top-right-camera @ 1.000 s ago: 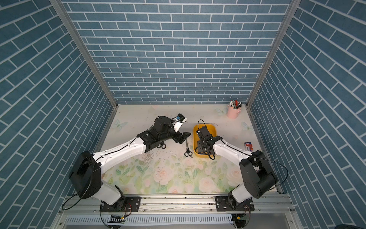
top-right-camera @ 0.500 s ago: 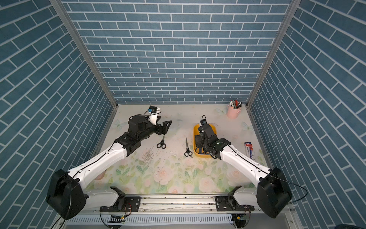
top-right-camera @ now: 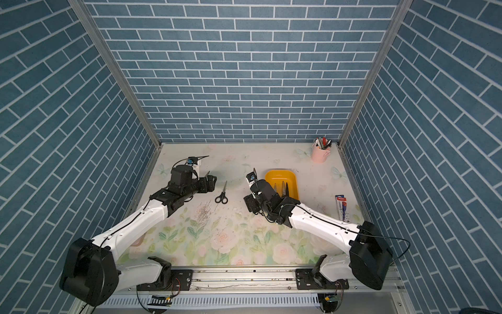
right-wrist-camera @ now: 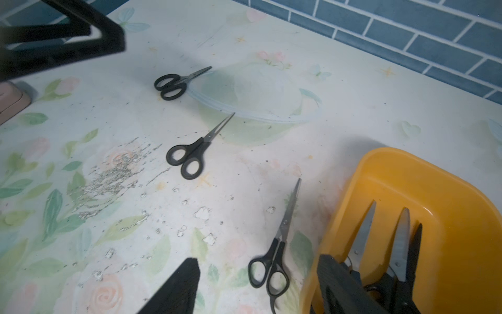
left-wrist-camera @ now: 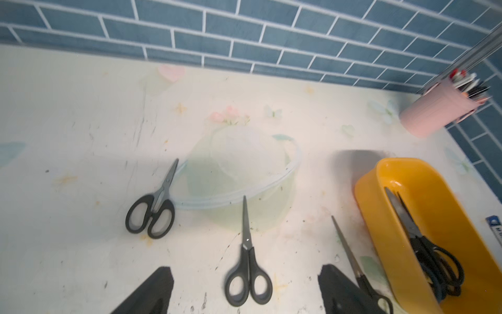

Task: Put the scissors into the storage box
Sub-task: Pick up the scissors from the center of the board.

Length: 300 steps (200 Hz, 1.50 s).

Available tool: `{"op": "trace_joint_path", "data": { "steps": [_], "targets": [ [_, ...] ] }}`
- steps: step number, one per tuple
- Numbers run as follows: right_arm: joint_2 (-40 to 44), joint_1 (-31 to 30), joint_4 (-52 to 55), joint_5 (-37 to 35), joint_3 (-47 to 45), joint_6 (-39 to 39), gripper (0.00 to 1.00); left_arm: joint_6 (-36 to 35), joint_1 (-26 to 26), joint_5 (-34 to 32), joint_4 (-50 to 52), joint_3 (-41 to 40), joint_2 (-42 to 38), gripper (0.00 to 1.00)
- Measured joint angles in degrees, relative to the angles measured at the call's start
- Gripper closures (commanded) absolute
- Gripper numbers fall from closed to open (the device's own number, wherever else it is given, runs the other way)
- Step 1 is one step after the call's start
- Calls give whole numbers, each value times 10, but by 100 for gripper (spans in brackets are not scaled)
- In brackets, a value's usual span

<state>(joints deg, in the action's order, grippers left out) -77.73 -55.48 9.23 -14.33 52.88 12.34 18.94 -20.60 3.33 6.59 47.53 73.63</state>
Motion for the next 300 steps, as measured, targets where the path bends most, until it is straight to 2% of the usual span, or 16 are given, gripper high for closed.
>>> {"op": "trace_joint_path", "data": {
  "steps": [43,62,92,113,134,175,213,262,300],
  "targets": [
    [-21,-26,-13,-58,-5,-8,27,0,1,37,53,25,94,24],
    [-21,-26,-16,-78,-6,-6,27,-7,-1,47,86,59,136,36],
    [-31,-26,-17,-102,-6,9,28,-20,-13,31,150,148,209,36],
    [-39,-28,-17,-110,-6,20,28,-23,-23,23,180,169,222,37],
    [-41,-31,-18,-116,-6,24,28,-25,-30,14,203,172,229,46],
    [-41,-34,-20,-125,-5,24,29,-20,-56,3,222,177,264,48],
    [-40,-41,-31,-131,-10,24,29,-15,-74,0,221,177,290,49],
    [-33,-45,-37,-136,-22,24,29,-14,-75,-16,217,177,306,57],
    [-29,-45,-42,-140,-27,24,29,-14,-76,-17,200,177,324,60]
  ]
}}
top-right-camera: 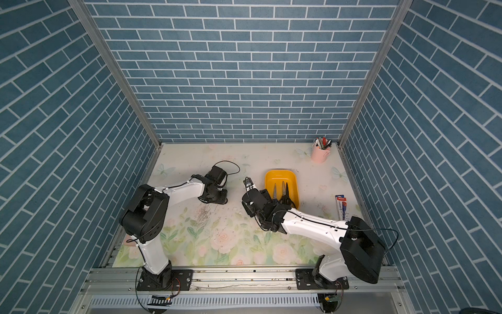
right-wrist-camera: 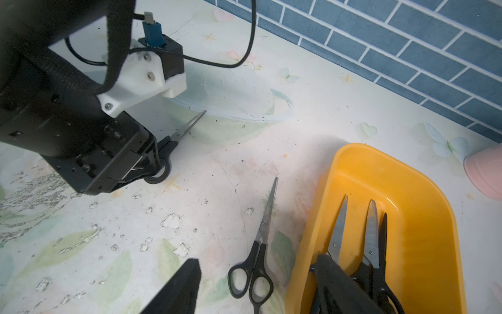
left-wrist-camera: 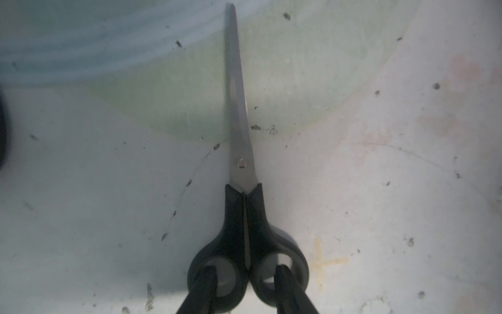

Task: Put the scissors into the storage box
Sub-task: Pick up the scissors from the center of the board.

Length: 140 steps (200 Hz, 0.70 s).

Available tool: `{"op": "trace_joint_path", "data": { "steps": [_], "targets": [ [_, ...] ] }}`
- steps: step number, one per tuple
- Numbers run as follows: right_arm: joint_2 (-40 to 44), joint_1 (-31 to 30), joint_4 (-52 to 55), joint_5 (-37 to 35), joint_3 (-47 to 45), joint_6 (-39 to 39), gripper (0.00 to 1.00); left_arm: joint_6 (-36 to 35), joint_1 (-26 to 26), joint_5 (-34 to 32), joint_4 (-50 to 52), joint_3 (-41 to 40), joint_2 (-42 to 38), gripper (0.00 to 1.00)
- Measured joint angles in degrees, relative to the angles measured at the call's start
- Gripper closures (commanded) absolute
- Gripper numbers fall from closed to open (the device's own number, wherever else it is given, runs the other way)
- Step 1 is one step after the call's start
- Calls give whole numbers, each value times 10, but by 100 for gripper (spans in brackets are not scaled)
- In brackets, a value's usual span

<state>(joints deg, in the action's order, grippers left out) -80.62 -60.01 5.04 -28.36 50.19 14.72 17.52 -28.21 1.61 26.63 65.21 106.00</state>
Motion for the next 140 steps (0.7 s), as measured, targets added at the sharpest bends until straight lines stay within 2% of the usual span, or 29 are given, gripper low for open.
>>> {"op": "trace_joint_path", "data": {
  "steps": [29,66,104,140],
  "targets": [
    [0,0,-1,0,0,0,29,0,-3,-2,-10,0,3,63],
    [0,0,-3,-6,0,0,29,1,-3,1,-29,0,7,76],
    [18,0,-12,-16,-16,0,29,-2,-3,5,-36,0,8,82],
    [39,0,-15,-38,-28,0,29,-3,-3,5,-34,1,8,97]
  ]
}}
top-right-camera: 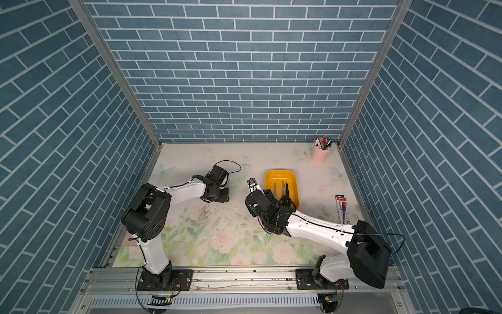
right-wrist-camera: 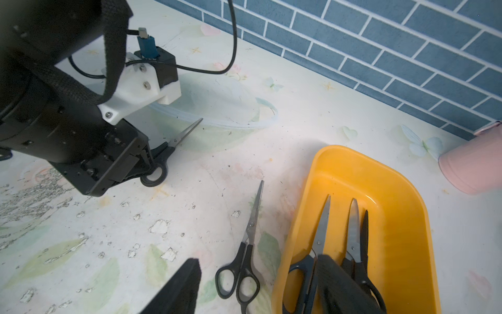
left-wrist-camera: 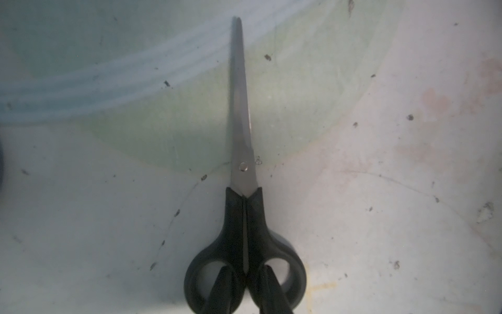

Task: Put the scissors into the storage box
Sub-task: Pick up the scissors from the center of the board, then place the scissors in the storage box.

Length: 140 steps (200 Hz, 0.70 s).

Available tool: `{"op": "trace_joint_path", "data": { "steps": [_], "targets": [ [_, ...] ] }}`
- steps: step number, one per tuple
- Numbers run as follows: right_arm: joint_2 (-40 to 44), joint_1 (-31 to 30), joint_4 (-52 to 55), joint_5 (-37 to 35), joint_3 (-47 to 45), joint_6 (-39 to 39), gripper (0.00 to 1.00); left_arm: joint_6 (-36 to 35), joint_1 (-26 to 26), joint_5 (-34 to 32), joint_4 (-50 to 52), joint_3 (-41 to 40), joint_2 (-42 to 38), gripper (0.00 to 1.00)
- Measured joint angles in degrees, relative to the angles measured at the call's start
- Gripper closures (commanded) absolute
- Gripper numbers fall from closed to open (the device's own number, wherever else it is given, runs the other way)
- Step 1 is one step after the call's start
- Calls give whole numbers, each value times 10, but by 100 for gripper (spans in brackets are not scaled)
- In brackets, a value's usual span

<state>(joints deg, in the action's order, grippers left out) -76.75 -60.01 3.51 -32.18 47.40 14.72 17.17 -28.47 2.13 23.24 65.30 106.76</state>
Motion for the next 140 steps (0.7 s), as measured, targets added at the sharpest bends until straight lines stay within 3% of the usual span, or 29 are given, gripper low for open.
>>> {"op": "trace_joint_path", "data": {
  "steps": [51,96,140],
  "targets": [
    [22,0,-6,-45,-5,10,28,0,-1,-4,22,0,-15,100],
    [54,10,9,-103,-19,73,26,4,-4,-13,52,7,-88,100],
    [108,54,54,-143,-28,156,26,14,-57,-20,71,102,-111,100]
  ]
}}
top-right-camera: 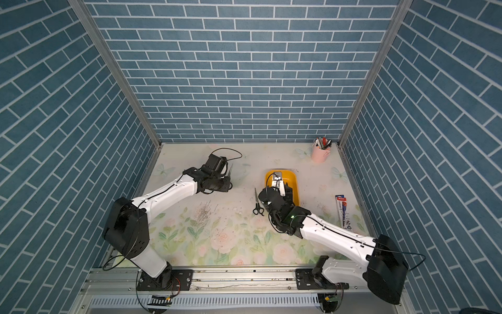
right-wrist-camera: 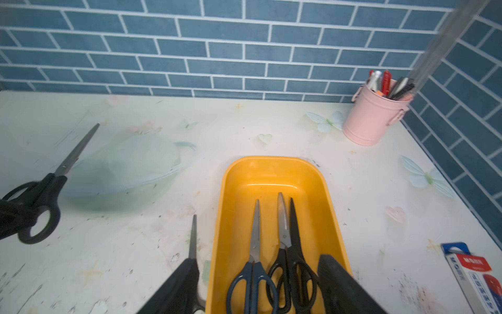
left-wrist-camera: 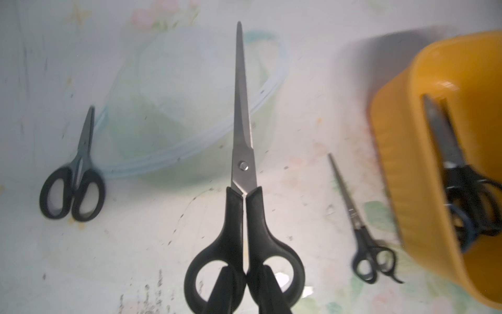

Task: Put the scissors into the storage box
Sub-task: Place the scissors in the storage box.

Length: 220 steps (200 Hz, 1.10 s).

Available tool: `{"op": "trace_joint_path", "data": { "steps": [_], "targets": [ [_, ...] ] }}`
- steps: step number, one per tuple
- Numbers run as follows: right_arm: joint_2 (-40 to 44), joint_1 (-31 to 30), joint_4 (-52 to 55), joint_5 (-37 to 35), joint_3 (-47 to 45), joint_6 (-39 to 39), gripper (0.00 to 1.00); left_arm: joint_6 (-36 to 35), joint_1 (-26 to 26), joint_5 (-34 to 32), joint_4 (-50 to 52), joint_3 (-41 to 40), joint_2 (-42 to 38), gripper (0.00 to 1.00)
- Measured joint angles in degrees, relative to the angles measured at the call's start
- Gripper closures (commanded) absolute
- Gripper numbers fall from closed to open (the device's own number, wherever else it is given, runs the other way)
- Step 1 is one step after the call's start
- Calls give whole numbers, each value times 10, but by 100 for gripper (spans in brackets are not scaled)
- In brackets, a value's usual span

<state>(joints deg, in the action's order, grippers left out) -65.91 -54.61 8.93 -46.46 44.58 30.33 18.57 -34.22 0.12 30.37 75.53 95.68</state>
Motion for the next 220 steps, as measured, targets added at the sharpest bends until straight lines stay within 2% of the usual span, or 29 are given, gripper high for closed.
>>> {"op": "trace_joint_path", "data": {
  "steps": [30,65,102,132,136,145,160,170,197,220],
  "targets": [
    [41,4,49,-37,-2,45,23,16,-76,21,-18,80,35,100],
    [72,10,141,-89,9,99,23,47,-142,64,-47,150,133,100],
    [96,16,186,-113,9,124,24,89,-178,105,-65,183,222,100],
    [98,16,191,-114,9,130,24,120,-186,117,-70,191,258,100],
    [98,16,191,-114,9,130,24,123,-186,117,-70,192,260,91],
    [97,16,190,-114,9,130,24,127,-186,117,-70,194,261,64],
    [94,16,190,-114,9,130,24,131,-186,117,-73,204,261,52],
    [92,16,190,-113,9,130,24,137,-185,115,-82,207,257,39],
    [93,16,174,-107,2,123,24,129,-184,113,-86,208,234,38],
    [107,16,137,-93,-22,98,24,120,-177,116,-83,211,205,44]
  ]
}}
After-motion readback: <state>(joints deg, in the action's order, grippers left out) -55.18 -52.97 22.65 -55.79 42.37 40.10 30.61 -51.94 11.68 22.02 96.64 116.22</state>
